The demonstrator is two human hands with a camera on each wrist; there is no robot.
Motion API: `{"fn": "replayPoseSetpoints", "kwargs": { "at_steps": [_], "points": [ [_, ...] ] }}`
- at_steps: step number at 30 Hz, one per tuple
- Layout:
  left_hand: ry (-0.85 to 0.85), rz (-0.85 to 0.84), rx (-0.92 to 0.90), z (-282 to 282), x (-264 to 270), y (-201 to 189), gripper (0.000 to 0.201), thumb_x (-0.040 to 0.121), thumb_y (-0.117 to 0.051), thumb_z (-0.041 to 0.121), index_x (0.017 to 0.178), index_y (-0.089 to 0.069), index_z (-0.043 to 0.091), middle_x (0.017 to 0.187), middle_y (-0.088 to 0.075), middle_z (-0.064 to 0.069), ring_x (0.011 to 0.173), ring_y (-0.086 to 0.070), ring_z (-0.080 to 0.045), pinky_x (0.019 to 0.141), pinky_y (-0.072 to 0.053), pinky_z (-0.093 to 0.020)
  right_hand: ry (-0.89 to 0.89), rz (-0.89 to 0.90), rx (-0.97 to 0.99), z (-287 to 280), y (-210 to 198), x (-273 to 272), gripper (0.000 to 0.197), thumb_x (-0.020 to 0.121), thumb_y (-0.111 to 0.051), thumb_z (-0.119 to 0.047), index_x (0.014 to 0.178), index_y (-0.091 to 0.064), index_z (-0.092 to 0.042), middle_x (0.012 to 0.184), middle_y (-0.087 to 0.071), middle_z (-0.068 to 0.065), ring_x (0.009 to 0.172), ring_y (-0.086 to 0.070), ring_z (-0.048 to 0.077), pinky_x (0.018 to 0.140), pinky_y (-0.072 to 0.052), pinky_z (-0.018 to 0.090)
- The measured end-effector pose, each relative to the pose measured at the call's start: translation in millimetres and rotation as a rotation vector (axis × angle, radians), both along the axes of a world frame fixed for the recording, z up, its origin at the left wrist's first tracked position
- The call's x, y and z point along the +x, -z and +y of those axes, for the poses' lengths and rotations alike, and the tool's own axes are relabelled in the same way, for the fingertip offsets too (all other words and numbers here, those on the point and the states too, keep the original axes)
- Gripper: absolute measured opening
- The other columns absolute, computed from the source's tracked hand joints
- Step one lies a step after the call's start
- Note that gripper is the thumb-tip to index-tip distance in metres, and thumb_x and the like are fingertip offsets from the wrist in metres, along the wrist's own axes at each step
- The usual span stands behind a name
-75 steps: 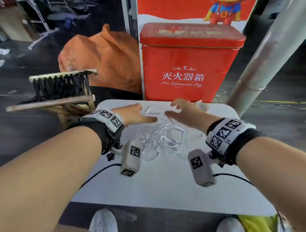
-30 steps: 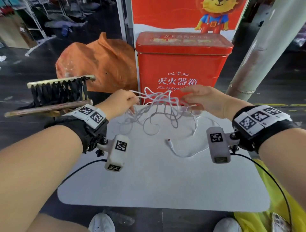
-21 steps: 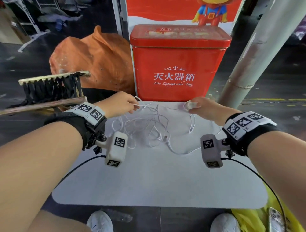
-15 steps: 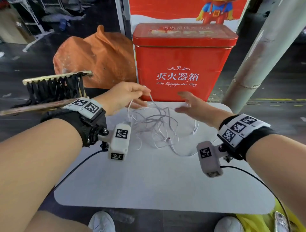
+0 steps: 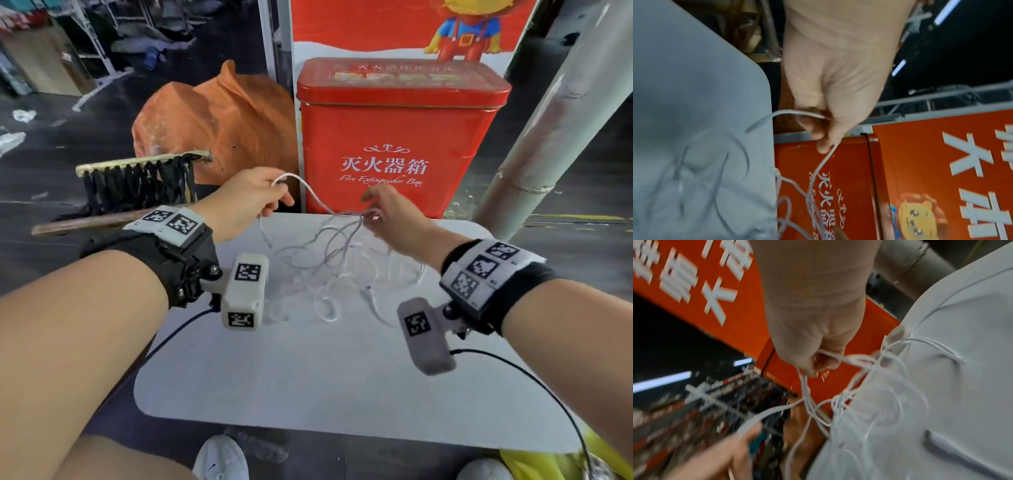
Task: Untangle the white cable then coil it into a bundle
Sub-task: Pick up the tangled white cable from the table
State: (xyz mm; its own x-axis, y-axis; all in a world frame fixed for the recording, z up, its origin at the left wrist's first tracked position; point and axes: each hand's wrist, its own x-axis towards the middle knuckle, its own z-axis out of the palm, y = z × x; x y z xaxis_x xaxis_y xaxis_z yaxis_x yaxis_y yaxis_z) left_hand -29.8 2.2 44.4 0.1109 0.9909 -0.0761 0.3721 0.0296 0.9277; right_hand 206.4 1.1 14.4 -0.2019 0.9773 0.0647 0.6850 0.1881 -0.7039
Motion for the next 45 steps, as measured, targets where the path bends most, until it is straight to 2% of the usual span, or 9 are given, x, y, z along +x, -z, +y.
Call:
{"fn": "replayPoseSetpoints", "kwargs": {
  "at_steps": [4, 7, 13, 17, 23, 30, 34, 40, 45],
  "points": [
    [-0.054, 0.009, -0.065, -2.0, -10.2, -0.5, 0.023, 0.102, -0.042, 0.023, 0.094, -0.062, 0.016, 0.059, -0.044, 0.002, 0.057, -0.051, -0.011, 0.063, -0.047, -0.024, 0.093, 0.310, -0.147, 2.2, -22.9, 20.8, 0.015, 0.091, -0.055, -0.004, 0.091, -0.067, -0.013, 0.066, -0.055, 0.003, 0.053, -0.043, 0.013, 0.050, -0.040, 0.024],
    [-0.015, -0.267, -0.158, -4.8, -1.7, -6.4, 0.026, 0.103, -0.037, 0.026, 0.096, -0.059, 0.013, 0.056, -0.031, 0.005, 0.047, -0.032, -0.008, 0.047, -0.035, -0.017, -0.118, 0.098, -0.469, -5.3, -35.2, 27.3, 0.017, 0.088, -0.062, -0.020, 0.091, -0.069, -0.005, 0.073, -0.063, 0.005, 0.061, -0.051, 0.016, 0.053, -0.044, 0.023],
    [0.215, -0.469, -0.092, -8.9, 34.5, -35.8, 0.024, 0.102, -0.037, 0.021, 0.095, -0.059, 0.012, 0.059, -0.030, 0.004, 0.050, -0.027, -0.007, 0.051, -0.021, -0.021, -0.118, 0.081, -0.122, -2.0, -41.3, -1.5, 0.053, 0.088, -0.065, -0.028, 0.135, -0.042, -0.021, 0.125, -0.050, -0.002, 0.113, -0.049, 0.009, 0.092, -0.040, 0.017],
    [0.094, -0.542, 0.094, -4.3, 44.3, -40.0, 0.026, 0.103, -0.037, 0.021, 0.089, -0.058, 0.014, 0.060, -0.033, 0.006, 0.054, -0.031, -0.007, 0.055, -0.027, -0.019, -0.231, 0.039, -0.205, -2.7, -40.1, -1.8, 0.018, 0.088, -0.062, -0.010, 0.102, -0.062, -0.020, 0.101, -0.069, 0.006, 0.088, -0.065, 0.016, 0.076, -0.052, 0.023],
    [-0.313, -0.240, 0.412, 9.2, 16.6, -33.6, 0.025, 0.101, -0.041, 0.024, 0.091, -0.064, 0.026, 0.070, -0.044, 0.011, 0.064, -0.041, -0.001, 0.061, -0.033, -0.014, -0.101, 0.226, -0.164, -3.2, -39.4, 26.5, 0.016, 0.090, -0.061, -0.007, 0.102, -0.050, -0.009, 0.070, -0.069, 0.010, 0.056, -0.069, 0.019, 0.050, -0.052, 0.022],
    [0.078, 0.174, 0.373, 0.0, 42.1, -46.0, 0.022, 0.099, -0.048, 0.024, 0.108, -0.067, 0.020, 0.105, -0.062, 0.015, 0.091, -0.050, 0.019, 0.071, -0.035, 0.006, -0.273, -0.017, -0.019, -3.9, -54.8, 6.8, 0.022, 0.097, -0.051, -0.017, 0.096, -0.069, -0.005, 0.082, -0.071, 0.007, 0.063, -0.066, 0.014, 0.066, -0.057, 0.028],
    [0.331, 0.385, 0.279, -1.8, 57.3, -41.3, 0.034, 0.091, -0.051, 0.047, 0.112, -0.063, 0.023, 0.107, -0.052, 0.006, 0.097, -0.050, -0.002, 0.080, -0.037, -0.009, -0.165, 0.272, 0.039, -5.4, -64.2, -2.6, 0.025, 0.098, -0.048, -0.017, 0.081, -0.064, -0.010, 0.076, -0.070, 0.007, 0.074, -0.070, 0.024, 0.077, -0.058, 0.037],
    [0.256, 0.342, 0.286, 1.4, 49.0, -29.7, 0.031, 0.093, -0.057, 0.031, 0.096, -0.071, 0.003, 0.104, -0.065, -0.023, 0.097, -0.060, -0.034, 0.091, -0.044, -0.044, 0.024, 0.684, 0.104, -8.2, -86.1, 7.7, 0.030, 0.101, -0.041, -0.026, 0.078, -0.054, -0.013, 0.058, -0.056, 0.005, 0.035, -0.039, 0.011, 0.037, -0.031, 0.020],
    [0.341, 0.340, 0.157, -7.3, 38.5, -39.5, 0.069, 0.084, -0.037, 0.066, 0.126, -0.058, 0.015, 0.127, -0.059, 0.004, 0.117, -0.054, -0.013, 0.099, -0.039, -0.025, 0.005, 0.633, 0.063, -7.8, -92.1, 21.3, 0.028, 0.098, -0.048, -0.030, 0.078, -0.059, -0.014, 0.059, -0.050, 0.005, 0.038, -0.033, 0.010, 0.037, -0.028, 0.020]
  ]
}}
